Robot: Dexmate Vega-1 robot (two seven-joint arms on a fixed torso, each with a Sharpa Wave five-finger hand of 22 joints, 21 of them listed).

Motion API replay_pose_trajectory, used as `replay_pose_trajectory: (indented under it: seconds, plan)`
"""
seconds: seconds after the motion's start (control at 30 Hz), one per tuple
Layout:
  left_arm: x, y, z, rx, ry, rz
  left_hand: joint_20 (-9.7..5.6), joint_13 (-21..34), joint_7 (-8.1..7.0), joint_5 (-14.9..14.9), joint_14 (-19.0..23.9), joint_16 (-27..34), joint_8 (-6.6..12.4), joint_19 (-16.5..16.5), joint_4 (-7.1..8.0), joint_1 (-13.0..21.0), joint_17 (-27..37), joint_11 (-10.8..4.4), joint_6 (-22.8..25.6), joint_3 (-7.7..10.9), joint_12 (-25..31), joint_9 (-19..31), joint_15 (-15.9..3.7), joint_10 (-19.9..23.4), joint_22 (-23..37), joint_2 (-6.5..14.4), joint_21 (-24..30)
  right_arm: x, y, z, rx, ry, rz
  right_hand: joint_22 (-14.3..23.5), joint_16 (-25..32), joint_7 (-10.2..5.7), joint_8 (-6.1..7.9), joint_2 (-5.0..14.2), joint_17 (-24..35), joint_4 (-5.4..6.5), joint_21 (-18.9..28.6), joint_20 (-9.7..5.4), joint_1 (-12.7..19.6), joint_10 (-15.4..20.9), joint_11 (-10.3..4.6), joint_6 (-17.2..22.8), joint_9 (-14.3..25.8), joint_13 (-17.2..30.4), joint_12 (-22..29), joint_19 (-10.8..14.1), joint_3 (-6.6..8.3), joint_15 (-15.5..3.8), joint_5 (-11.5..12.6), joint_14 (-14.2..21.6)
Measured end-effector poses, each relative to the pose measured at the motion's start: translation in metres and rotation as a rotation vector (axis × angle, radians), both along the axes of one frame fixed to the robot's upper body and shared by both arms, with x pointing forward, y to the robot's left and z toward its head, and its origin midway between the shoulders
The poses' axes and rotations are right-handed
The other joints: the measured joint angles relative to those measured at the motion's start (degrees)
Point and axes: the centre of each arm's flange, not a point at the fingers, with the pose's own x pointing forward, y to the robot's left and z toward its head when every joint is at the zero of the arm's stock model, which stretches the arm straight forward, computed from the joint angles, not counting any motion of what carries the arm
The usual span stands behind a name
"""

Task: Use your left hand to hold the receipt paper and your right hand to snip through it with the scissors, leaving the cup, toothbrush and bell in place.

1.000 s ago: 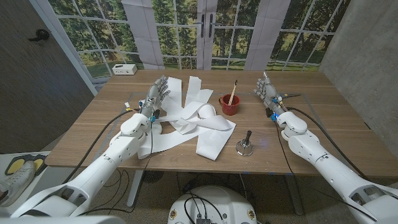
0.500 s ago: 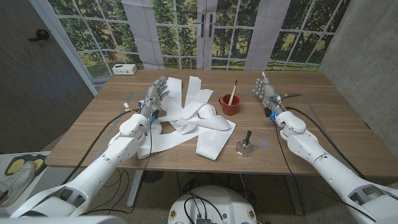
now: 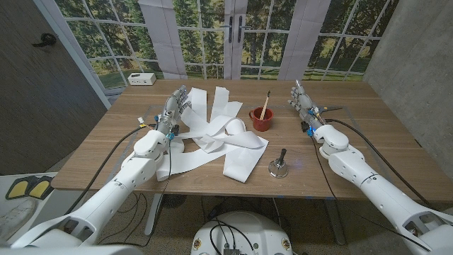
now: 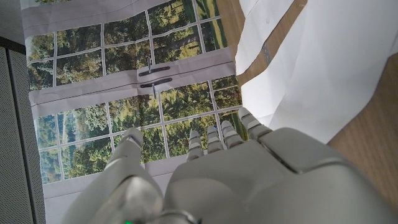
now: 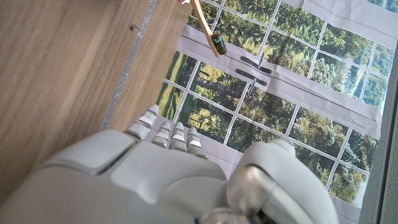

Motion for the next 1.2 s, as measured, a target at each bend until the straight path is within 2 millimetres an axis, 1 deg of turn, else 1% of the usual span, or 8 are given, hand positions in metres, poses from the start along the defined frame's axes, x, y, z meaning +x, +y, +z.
replay_pose_trajectory:
  seconds: [0.23, 0.37, 0.53, 0.57, 0.7, 0.8, 1.1, 1.2]
  plan:
    - [-0.004, 0.001, 0.000, 0.001, -0.007, 0.013, 0.00, 0.00, 0.00, 0.00, 0.00, 0.00, 0.00, 0.00, 0.00, 0.23, 0.00, 0.00, 0.00, 0.00, 0.00, -0.01, 0.00, 0.00, 0.00, 0.23, -0.22, -0.008, -0.003, 0.008, -0.053, -0.017, -0.030, -0.01, 0.00, 0.00, 0.00, 0.29, 0.00, -0.58, 0.00, 0.08, 1.21, 0.31, -0.32, 0.00, 0.00, 0.00, 0.00, -0.55, 0.40, -0.72, 0.00, -0.71]
    - [-0.005, 0.000, -0.001, 0.001, -0.007, 0.010, 0.00, 0.00, 0.00, 0.00, 0.00, 0.00, 0.00, 0.00, 0.00, 0.23, 0.00, 0.00, 0.00, 0.00, 0.00, -0.01, 0.00, 0.00, -0.01, 0.23, -0.44, -0.011, -0.006, 0.012, -0.090, -0.022, -0.048, -0.01, 0.00, -0.31, 0.22, 0.61, 0.00, -1.08, 0.00, -0.46, 2.11, 0.31, -0.32, 0.31, -0.01, 0.00, 0.00, -1.09, 0.67, -0.77, -0.22, -0.76]
    - [-0.005, -0.003, -0.006, -0.005, 0.000, 0.006, -0.33, 0.01, -0.18, -0.01, 0.00, 0.00, 0.44, 0.33, -0.27, 0.23, 0.00, -0.11, 1.06, 0.21, 0.44, -0.01, 0.00, 0.77, -0.01, 0.23, -0.44, -0.009, -0.006, 0.009, -0.124, -0.013, -0.072, -0.01, 0.00, -0.32, 0.22, 0.59, -0.01, -1.41, 0.00, -0.62, 2.72, 0.61, -0.62, 0.31, -0.01, -0.01, 0.00, -1.25, 1.00, -1.03, -0.22, -1.03]
    - [-0.005, 0.000, -0.005, -0.011, -0.008, 0.029, -0.56, 0.01, -0.10, -0.01, 0.05, 0.00, 0.44, 0.56, -0.43, 0.23, 0.00, -0.21, 1.37, 0.05, 0.44, -0.01, 0.05, 1.09, -0.01, 0.23, -0.44, -0.015, -0.009, 0.019, -0.160, -0.032, -0.078, -0.01, 0.00, -0.32, 0.22, 0.47, -0.01, -1.55, 0.00, -0.62, 2.84, 0.61, -0.62, 0.31, -0.01, -0.01, 0.00, -1.25, 1.15, -1.03, -0.43, -1.02]
    - [-0.006, -0.002, -0.010, -0.024, -0.012, 0.036, -0.63, 0.01, -0.20, -0.01, 0.42, 0.00, 0.44, 0.62, -0.44, 0.23, 0.00, -0.12, 1.87, 0.05, 0.44, -0.01, 0.00, 1.18, -0.01, 0.23, -0.89, -0.018, -0.012, 0.023, -0.193, -0.040, -0.091, -0.01, 0.00, -0.54, 0.22, 0.85, -0.01, -1.81, 0.00, -0.93, 3.58, 0.70, -0.71, 0.53, -0.01, -0.01, 0.00, -1.56, 1.40, -1.03, -0.44, -1.02]
    - [-0.006, -0.003, -0.014, -0.031, -0.010, 0.038, -0.32, 0.01, -0.20, -0.01, 0.42, 0.00, 0.44, 0.94, -0.44, 0.23, -0.01, -0.31, 1.87, 0.05, 0.44, -0.01, 0.00, 1.37, -0.01, 0.23, -0.89, -0.019, -0.014, 0.027, -0.222, -0.043, -0.095, -0.01, 0.00, -0.60, 0.22, 1.28, -0.01, -2.82, 0.00, -0.93, 5.24, 0.81, -0.82, 0.59, -0.01, -0.01, 0.00, -1.56, 1.95, -0.71, -0.64, -1.35]
    - [-0.010, -0.005, -0.019, -0.038, -0.011, 0.049, -0.51, 0.01, -0.20, -0.03, 0.42, 0.00, 0.44, 1.14, -0.66, 0.52, -0.01, -0.31, 1.86, -0.19, 0.44, -0.02, 0.00, 1.37, -0.02, 0.53, -1.27, -0.021, -0.022, 0.035, -0.297, -0.060, -0.112, -0.01, 0.00, -0.40, 0.22, 1.57, -0.01, -4.16, 0.00, -1.47, 7.77, 0.83, -0.84, 0.40, -0.01, -0.01, 0.00, -1.63, 3.29, -1.04, -1.07, -1.64]
    - [-0.013, -0.006, -0.018, -0.037, -0.015, 0.048, -0.29, 0.01, -0.20, -0.03, 0.42, 0.00, 0.44, 1.36, -0.66, 0.52, -0.01, -0.08, 1.86, -0.18, 0.44, -0.02, 0.00, 1.70, -0.02, 0.53, -1.27, -0.023, -0.023, 0.037, -0.333, -0.074, -0.128, -0.01, 0.00, -0.40, 0.63, 2.10, -0.01, -4.90, 0.00, -1.67, 9.15, 1.42, -1.43, 0.40, -0.01, -0.01, 0.00, -1.84, 3.86, -1.25, -1.28, -1.86]
